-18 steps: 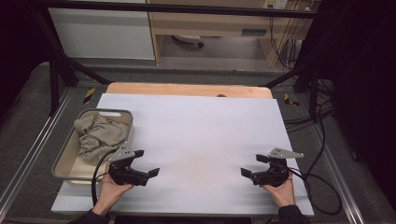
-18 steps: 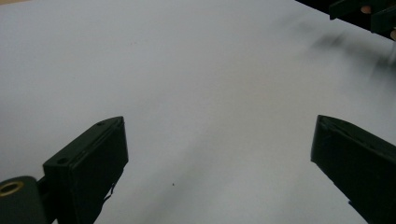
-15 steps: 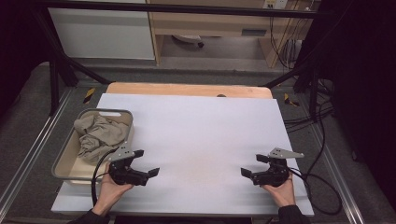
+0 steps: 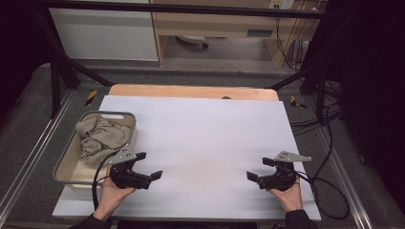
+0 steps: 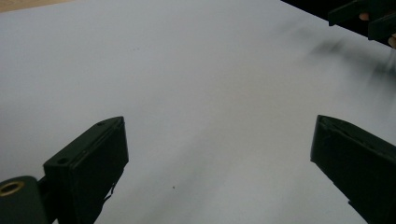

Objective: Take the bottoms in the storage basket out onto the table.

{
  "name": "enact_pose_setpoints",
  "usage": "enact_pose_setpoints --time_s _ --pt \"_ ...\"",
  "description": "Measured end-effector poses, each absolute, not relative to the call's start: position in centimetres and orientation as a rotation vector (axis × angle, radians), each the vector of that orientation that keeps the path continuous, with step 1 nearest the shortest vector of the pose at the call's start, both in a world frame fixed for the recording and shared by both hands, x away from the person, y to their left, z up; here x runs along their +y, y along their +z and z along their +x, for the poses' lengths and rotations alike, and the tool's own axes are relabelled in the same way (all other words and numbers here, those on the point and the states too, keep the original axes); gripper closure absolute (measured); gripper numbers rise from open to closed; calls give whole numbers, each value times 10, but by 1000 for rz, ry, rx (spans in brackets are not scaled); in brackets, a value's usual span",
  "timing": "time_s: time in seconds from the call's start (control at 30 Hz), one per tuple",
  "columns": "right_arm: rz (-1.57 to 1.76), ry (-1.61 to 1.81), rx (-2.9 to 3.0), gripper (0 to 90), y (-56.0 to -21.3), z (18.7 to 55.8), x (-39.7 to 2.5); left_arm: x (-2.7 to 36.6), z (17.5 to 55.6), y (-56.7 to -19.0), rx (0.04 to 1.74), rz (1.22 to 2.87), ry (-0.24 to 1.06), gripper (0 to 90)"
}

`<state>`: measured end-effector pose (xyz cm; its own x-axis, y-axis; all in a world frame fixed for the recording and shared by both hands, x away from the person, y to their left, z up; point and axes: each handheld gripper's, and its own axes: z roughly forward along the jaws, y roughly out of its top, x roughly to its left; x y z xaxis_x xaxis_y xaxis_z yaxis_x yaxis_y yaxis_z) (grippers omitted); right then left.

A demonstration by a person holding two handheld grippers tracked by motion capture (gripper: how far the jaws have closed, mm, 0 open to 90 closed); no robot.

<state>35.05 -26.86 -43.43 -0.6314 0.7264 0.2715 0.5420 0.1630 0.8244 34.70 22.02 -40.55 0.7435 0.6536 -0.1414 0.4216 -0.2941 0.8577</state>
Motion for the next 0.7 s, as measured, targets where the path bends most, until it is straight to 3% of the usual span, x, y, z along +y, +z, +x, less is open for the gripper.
enact_pose_setpoints --time_s 0.7 --pt "1249 1447 2250 6 -434 350 -268 227 343 -394 820 1931 308 38"
